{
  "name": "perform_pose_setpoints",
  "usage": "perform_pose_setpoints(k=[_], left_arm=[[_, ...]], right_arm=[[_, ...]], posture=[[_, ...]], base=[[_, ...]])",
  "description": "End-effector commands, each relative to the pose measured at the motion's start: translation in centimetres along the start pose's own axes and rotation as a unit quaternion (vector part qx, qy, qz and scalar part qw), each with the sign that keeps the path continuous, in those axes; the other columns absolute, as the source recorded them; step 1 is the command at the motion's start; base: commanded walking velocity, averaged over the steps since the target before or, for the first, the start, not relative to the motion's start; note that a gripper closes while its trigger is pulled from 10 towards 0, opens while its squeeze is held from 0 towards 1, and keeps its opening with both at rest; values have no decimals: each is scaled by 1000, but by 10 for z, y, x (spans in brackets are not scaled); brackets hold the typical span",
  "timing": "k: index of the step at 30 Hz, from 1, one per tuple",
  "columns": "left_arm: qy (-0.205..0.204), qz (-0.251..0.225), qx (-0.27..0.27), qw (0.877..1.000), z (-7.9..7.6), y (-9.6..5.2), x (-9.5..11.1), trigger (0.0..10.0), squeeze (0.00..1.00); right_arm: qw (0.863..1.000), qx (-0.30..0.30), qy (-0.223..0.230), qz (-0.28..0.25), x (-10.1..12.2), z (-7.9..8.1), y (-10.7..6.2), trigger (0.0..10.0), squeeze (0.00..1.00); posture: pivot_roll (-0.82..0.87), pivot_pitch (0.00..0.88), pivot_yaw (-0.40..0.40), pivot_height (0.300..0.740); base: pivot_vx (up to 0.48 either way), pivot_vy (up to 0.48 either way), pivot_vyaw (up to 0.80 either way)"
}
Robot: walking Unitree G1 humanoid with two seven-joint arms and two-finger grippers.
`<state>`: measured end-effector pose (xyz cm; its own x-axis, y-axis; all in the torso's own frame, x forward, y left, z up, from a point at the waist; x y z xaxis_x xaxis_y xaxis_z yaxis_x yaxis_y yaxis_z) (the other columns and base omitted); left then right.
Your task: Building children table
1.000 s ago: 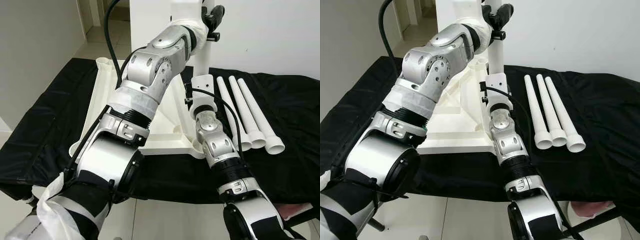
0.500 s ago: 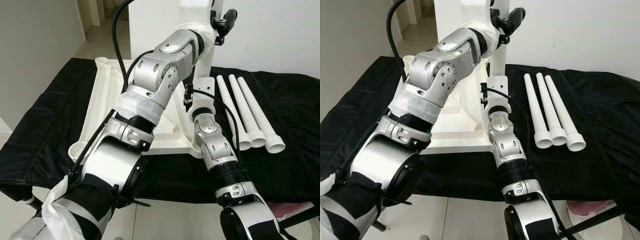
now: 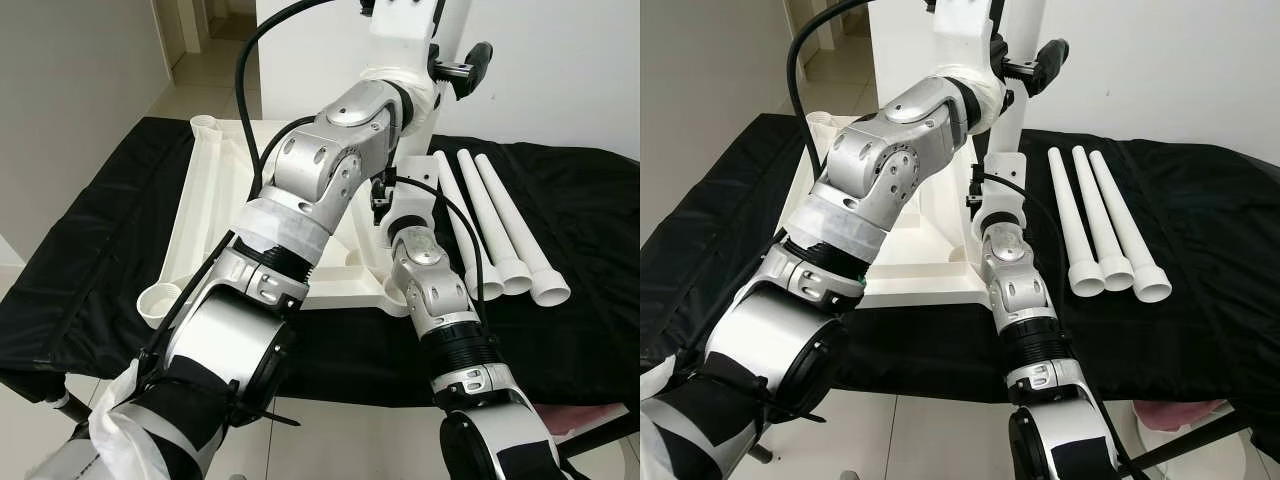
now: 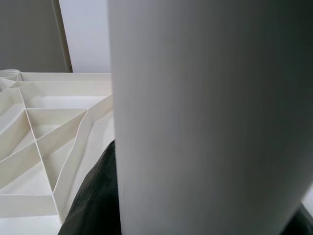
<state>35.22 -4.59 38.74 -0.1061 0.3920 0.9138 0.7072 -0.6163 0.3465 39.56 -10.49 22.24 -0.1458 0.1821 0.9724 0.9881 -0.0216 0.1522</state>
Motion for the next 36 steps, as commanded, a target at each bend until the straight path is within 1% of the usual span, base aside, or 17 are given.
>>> perform_pose_setpoints(k=[1, 6, 7, 8, 9, 12, 15, 18, 19, 21, 25, 27, 30, 32, 33, 34, 36], left_arm=[[-21, -9, -83, 996, -8, -5, 5, 10000, 0], [-57, -12, -78, 995, -1, -7, 5, 10000, 0], [-87, -9, -77, 993, 6, -8, 2, 10000, 0], [-87, -9, -77, 993, 6, -8, 2, 10000, 0], [-118, -6, -77, 990, 12, -9, 1, 10000, 0], [-130, -3, -74, 989, 18, -11, -1, 10000, 0], [-104, 6, -49, 993, 31, -18, -12, 10000, 0], [-98, 12, -43, 994, 35, -21, -18, 10000, 0], [-92, 19, -37, 995, 40, -26, -25, 10000, 0], [-92, 19, -37, 995, 40, -26, -25, 10000, 0], [-60, 57, -31, 996, 53, -51, -56, 10000, 0], [-50, 68, -33, 996, 55, -56, -64, 10000, 0], [-50, 68, -33, 996, 55, -56, -64, 10000, 0], [-33, 90, -46, 994, 58, -68, -81, 10000, 0], [-33, 90, -46, 994, 58, -68, -81, 10000, 0], [-41, 111, -53, 992, 59, -76, -93, 10000, 0], [-41, 111, -53, 992, 59, -76, -93, 10000, 0]], right_arm=[[1000, -9, 4, 0, -1, -8, -1, 10000, 0], [1000, -23, 18, 9, -5, -15, -3, 10000, 0], [999, -32, 14, 12, -8, -20, -4, 10000, 0], [999, -32, 14, 12, -8, -20, -4, 10000, 0], [999, -40, 18, 14, -9, -24, -5, 10000, 0], [998, -50, 24, 17, -12, -29, -6, 10000, 0], [997, -61, 22, 27, -20, -37, -7, 10000, 0], [997, -63, 19, 30, -22, -39, -7, 10000, 0], [997, -63, 18, 33, -24, -41, -8, 10000, 0], [997, -63, 18, 33, -24, -41, -8, 10000, 0], [998, -50, 9, 27, -26, -41, -12, 10000, 0], [999, -42, 7, 21, -25, -39, -12, 10000, 0], [999, -42, 7, 21, -25, -39, -12, 10000, 0], [999, -32, 12, 9, -23, -40, -13, 10000, 0], [999, -32, 12, 9, -23, -40, -13, 10000, 0], [999, -26, 17, 8, -24, -41, -14, 10000, 0], [999, -26, 17, 8, -24, -41, -14, 10000, 0]], posture=[[1, 3, 20, 740], [-7, 11, 31, 740], [-9, 15, 38, 740], [-9, 15, 38, 740], [1, 12, 53, 740], [12, 13, 54, 740], [29, 20, 46, 740], [35, 24, 40, 740], [41, 31, 35, 740], [41, 31, 35, 740], [51, 42, 25, 740], [58, 49, 21, 740], [58, 49, 21, 740], [63, 57, 21, 740], [63, 57, 21, 740], [65, 61, 20, 740], [65, 61, 20, 740]], base=[[0, 0, 0], [0, 0, 0], [0, 0, 0], [0, 0, 0], [0, 0, 0], [0, 0, 0], [0, 0, 0], [0, 0, 0], [0, 0, 0], [0, 0, 0], [0, 0, 0], [0, 0, 0], [0, 0, 0], [0, 0, 0], [0, 0, 0], [0, 0, 0], [0, 0, 0]])
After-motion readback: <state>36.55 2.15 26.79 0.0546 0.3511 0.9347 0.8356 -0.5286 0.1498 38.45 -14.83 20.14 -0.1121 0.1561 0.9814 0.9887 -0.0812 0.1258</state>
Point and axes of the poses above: a point about 5 cm out from each wrist's last joint towards the gripper, its own y axis pointing out of the wrist towards the gripper, its own x axis along the axis of the wrist's last joint, z = x × y, the point moved 2 cm from there along y, pointing out of the wrist towards the gripper, and after that the axes turned 9 degrees about -y, right-handed, at the moved point
